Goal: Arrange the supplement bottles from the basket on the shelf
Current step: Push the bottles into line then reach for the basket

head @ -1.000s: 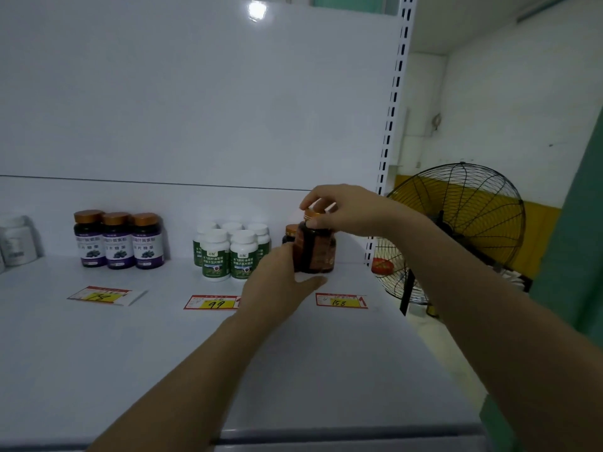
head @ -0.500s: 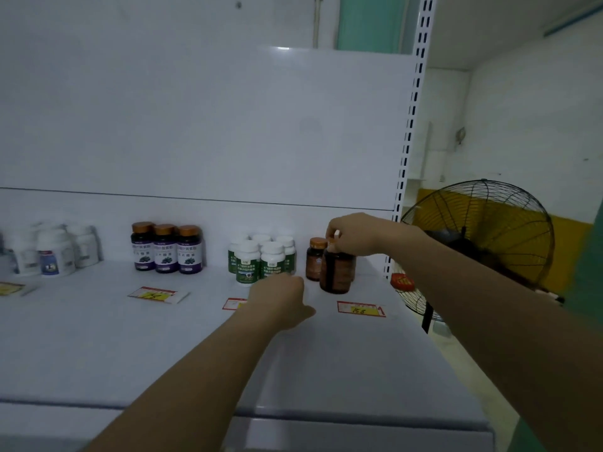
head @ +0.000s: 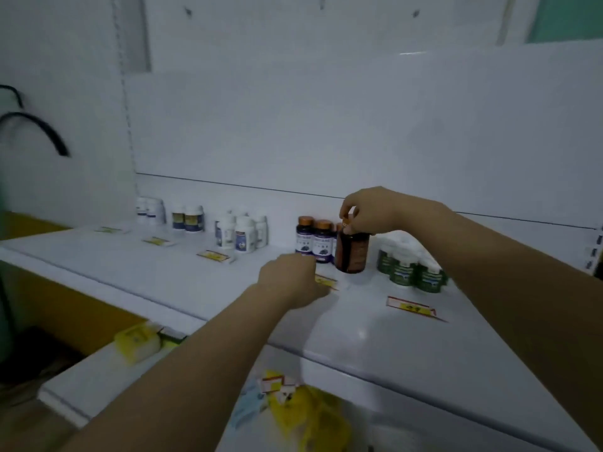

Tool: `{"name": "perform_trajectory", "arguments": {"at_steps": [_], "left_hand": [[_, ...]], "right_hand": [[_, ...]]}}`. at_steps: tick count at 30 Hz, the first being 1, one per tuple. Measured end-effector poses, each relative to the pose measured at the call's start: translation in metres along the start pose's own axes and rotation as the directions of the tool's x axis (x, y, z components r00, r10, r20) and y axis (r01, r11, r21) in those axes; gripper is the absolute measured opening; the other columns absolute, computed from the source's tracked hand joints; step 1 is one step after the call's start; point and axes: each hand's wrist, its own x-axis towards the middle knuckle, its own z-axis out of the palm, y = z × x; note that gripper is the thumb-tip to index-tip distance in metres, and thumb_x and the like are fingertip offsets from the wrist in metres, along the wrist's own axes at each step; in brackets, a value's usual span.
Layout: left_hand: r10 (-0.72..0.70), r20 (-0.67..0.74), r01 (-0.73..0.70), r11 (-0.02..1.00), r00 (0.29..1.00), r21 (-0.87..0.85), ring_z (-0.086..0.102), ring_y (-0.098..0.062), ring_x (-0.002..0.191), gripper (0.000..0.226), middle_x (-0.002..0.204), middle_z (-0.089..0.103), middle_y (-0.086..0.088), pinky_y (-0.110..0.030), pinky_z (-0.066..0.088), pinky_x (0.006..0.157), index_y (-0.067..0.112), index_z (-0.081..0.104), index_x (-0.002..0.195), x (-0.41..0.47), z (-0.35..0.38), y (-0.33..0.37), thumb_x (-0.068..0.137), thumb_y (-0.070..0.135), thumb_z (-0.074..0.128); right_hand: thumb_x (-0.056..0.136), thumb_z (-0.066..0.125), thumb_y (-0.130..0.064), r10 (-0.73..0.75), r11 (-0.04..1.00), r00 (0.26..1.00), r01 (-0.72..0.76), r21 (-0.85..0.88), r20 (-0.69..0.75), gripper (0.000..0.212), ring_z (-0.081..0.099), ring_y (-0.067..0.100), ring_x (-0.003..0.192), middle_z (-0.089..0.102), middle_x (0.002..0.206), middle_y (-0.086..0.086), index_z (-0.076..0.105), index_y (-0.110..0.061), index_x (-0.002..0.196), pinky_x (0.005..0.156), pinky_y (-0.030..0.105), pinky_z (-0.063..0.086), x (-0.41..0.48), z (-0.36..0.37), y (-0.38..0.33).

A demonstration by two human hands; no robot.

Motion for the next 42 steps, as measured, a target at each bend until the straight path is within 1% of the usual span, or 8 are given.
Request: {"name": "perform_trajectory", "arguments": {"at_steps": [7, 12, 15, 22, 29, 36, 39, 42], "left_hand": [[-0.252, -0.01, 0.252, 0.967, 0.968, 0.025, 0.051, -0.025, 0.109, 0.057, 0.121, 0.054, -0.007, -0.034, 0.041, 0.079, 0.013, 0.047, 0.125, -0.047, -0.028, -0.151, 0.087, 0.055, 0.052], [-0.435, -0.006, 0.435, 0.901, 0.901, -0.001, 0.051, -0.024, 0.105, 0.054, 0.118, 0.055, -0.008, -0.033, 0.045, 0.082, 0.012, 0.048, 0.122, -0.086, -0.041, -0.26, 0.088, 0.053, 0.054], [-0.535, 0.001, 0.535, 0.845, 0.845, -0.004, 0.053, -0.022, 0.099, 0.047, 0.116, 0.056, -0.007, -0.031, 0.044, 0.076, 0.012, 0.05, 0.114, -0.104, -0.045, -0.329, 0.088, 0.05, 0.055], [-0.734, -0.012, 0.734, 0.679, 0.679, -0.032, 0.05, -0.017, 0.086, 0.037, 0.098, 0.053, -0.001, -0.025, 0.042, 0.068, 0.014, 0.05, 0.105, -0.138, -0.052, -0.472, 0.088, 0.046, 0.057], [-0.849, 0.008, 0.849, 0.528, 0.528, -0.005, 0.055, -0.021, 0.098, 0.059, 0.115, 0.058, -0.007, -0.033, 0.049, 0.086, 0.008, 0.048, 0.125, -0.162, -0.058, -0.604, 0.087, 0.053, 0.056], [-0.843, 0.012, 0.841, 0.537, 0.537, 0.068, 0.054, -0.018, 0.079, 0.045, 0.087, 0.055, 0.0, -0.028, 0.045, 0.064, 0.012, 0.049, 0.105, -0.169, -0.049, -0.751, 0.087, 0.054, 0.054], [-0.819, 0.048, 0.815, 0.574, 0.572, 0.077, 0.056, -0.021, 0.098, 0.055, 0.112, 0.058, -0.006, -0.032, 0.049, 0.081, 0.01, 0.048, 0.119, -0.162, -0.046, -0.806, 0.087, 0.055, 0.053], [-0.792, 0.068, 0.789, 0.611, 0.607, 0.073, 0.056, -0.023, 0.103, 0.058, 0.117, 0.058, -0.009, -0.033, 0.048, 0.084, 0.009, 0.047, 0.124, -0.144, -0.044, -0.859, 0.088, 0.055, 0.052]], "right_hand": [[0.089, 0.062, -0.026, -0.247, 0.968, 0.969, 0.247, 0.048, -0.019, 0.035, 0.049, 0.02, 0.112, 0.055, 0.124, 0.003, 0.058, -0.017, 0.122, 0.082, 0.026, 0.039, 0.068, 0.021, -0.151], [0.087, 0.065, -0.027, -0.416, 0.903, 0.909, 0.415, 0.106, -0.015, 0.031, 0.056, 0.023, 0.101, 0.061, 0.115, 0.004, 0.063, -0.014, 0.115, 0.079, 0.03, 0.046, 0.121, 0.042, -0.272], [0.088, 0.062, -0.025, -0.516, 0.847, 0.857, 0.512, 0.139, -0.013, 0.032, 0.05, 0.019, 0.095, 0.058, 0.114, 0.003, 0.062, -0.013, 0.118, 0.075, 0.028, 0.041, 0.154, 0.057, -0.345], [0.089, 0.058, -0.021, -0.706, 0.695, 0.708, 0.699, 0.171, -0.026, 0.033, 0.057, 0.026, 0.111, 0.06, 0.121, 0.012, 0.061, -0.004, 0.118, 0.089, 0.035, 0.05, 0.227, 0.088, -0.505], [0.091, 0.057, -0.021, -0.813, 0.574, 0.582, 0.8, 0.177, 0.003, 0.034, 0.059, 0.024, 0.104, 0.061, 0.121, 0.012, 0.061, -0.004, 0.119, 0.084, 0.032, 0.051, 0.286, 0.116, -0.648], [0.092, 0.057, -0.018, -0.816, 0.57, 0.577, 0.795, 0.207, 0.031, 0.033, 0.056, 0.025, 0.114, 0.059, 0.124, 0.011, 0.06, -0.005, 0.122, 0.088, 0.032, 0.05, 0.347, 0.157, -0.762], [0.091, 0.06, -0.019, -0.794, 0.602, 0.605, 0.766, 0.227, 0.065, 0.033, 0.056, 0.023, 0.112, 0.06, 0.123, 0.01, 0.06, -0.006, 0.121, 0.084, 0.029, 0.05, 0.378, 0.172, -0.802], [0.09, 0.062, -0.02, -0.752, 0.655, 0.651, 0.722, 0.223, 0.102, 0.034, 0.056, 0.023, 0.111, 0.06, 0.122, 0.01, 0.06, -0.005, 0.12, 0.085, 0.029, 0.05, 0.418, 0.187, -0.834]]}}
